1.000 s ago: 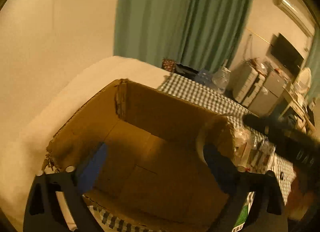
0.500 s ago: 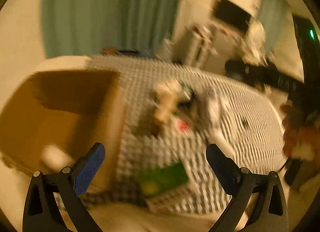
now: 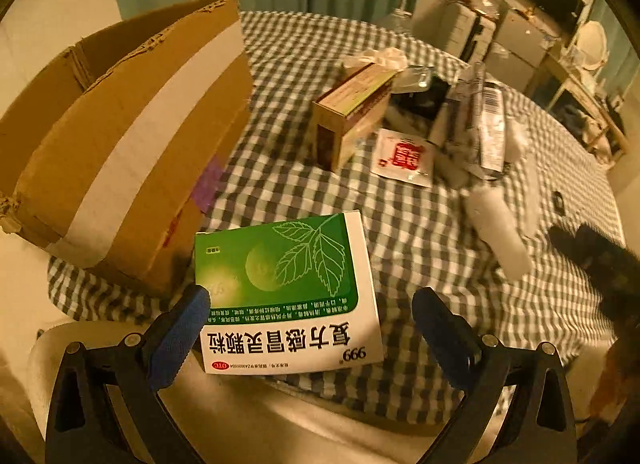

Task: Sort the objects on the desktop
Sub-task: 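Grasp the green cold-medicine box with the left tool while the right tool grasps the white bottle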

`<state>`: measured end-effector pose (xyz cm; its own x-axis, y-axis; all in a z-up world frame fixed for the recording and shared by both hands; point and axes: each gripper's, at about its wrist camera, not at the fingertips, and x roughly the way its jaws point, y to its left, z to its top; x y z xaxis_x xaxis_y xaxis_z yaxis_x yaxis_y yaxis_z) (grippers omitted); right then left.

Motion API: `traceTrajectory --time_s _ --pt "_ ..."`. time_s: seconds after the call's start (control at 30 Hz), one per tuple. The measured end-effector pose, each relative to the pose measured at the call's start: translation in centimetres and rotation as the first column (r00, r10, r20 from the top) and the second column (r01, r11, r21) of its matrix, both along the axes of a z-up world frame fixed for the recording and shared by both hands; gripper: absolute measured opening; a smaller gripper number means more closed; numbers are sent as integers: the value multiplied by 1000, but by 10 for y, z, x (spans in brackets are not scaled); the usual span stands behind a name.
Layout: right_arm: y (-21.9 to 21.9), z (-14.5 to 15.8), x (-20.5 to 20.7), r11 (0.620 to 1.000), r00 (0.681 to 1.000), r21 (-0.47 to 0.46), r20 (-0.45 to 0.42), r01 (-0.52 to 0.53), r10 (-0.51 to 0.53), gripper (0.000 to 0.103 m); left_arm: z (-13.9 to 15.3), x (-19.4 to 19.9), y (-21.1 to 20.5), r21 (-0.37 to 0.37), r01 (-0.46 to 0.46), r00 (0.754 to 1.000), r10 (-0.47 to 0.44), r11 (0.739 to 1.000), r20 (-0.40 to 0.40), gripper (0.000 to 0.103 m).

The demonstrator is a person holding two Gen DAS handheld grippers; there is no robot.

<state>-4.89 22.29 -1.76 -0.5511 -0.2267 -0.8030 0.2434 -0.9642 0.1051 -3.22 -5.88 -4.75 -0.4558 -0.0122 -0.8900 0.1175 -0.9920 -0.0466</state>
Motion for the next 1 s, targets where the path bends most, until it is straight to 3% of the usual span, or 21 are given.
traceTrajectory --time_s 0.1,0.27,0.4,0.57,0.73,1.0 --pt "-10 -27 -9 999 998 45 50 -29 27 87 -4 -8 -2 -25 -43 999 43 999 4 103" --pt "-9 -52 -23 997 995 67 90 -39 33 87 -8 -13 -12 3 -95 995 95 995 13 103" --pt "-4 -65 -38 999 992 40 121 -26 21 87 -24 -25 -5 -27 -64 992 67 998 105 103" --pt "-4 -80 -46 998 984 60 180 -29 17 68 -33 -37 -3 18 -58 990 55 998 132 98" --pt "-1 -82 -45 998 982 52 187 -29 19 35 -34 -39 -3 53 -44 991 37 998 126 93" --pt "12 -63 -28 1000 988 17 153 4 -7 32 -18 -24 -8 103 -32 999 28 994 35 93"
